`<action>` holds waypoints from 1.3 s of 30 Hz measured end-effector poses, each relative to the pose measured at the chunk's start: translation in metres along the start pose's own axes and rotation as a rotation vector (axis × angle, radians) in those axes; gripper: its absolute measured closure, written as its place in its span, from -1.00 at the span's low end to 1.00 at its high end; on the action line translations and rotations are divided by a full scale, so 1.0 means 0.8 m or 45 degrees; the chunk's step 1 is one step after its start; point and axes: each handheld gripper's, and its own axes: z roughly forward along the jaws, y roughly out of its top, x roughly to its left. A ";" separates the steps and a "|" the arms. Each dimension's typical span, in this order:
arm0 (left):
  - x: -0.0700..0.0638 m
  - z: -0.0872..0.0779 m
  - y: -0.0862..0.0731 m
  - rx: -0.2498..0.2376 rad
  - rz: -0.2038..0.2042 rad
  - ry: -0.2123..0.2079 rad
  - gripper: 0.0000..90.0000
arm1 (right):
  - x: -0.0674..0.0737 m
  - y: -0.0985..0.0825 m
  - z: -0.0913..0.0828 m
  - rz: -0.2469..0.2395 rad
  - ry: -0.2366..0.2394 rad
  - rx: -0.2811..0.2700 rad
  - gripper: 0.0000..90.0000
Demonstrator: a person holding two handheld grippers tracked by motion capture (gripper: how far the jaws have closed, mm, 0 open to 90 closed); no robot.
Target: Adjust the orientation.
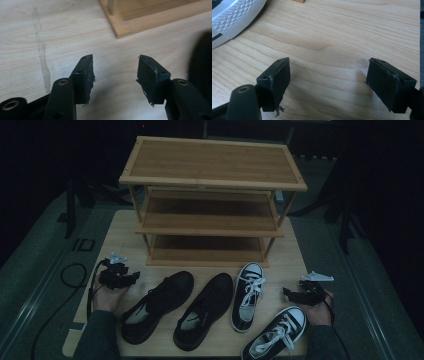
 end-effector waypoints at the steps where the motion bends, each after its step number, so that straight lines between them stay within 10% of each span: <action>1: -0.001 -0.007 0.002 -0.004 0.010 -0.022 0.13 | 0.000 0.000 0.000 0.001 0.000 0.000 -0.58; 9: -0.015 -0.057 0.015 -0.054 0.066 -0.150 0.16 | 0.000 0.000 0.000 0.001 0.000 -0.001 -0.58; 18: -0.037 -0.083 0.026 0.020 0.217 -0.214 0.24 | 0.000 0.000 0.000 0.002 0.001 -0.001 -0.58; 39: -0.068 -0.109 0.033 0.094 0.391 -0.361 0.26 | 0.000 0.000 0.000 0.002 0.001 -0.001 -0.58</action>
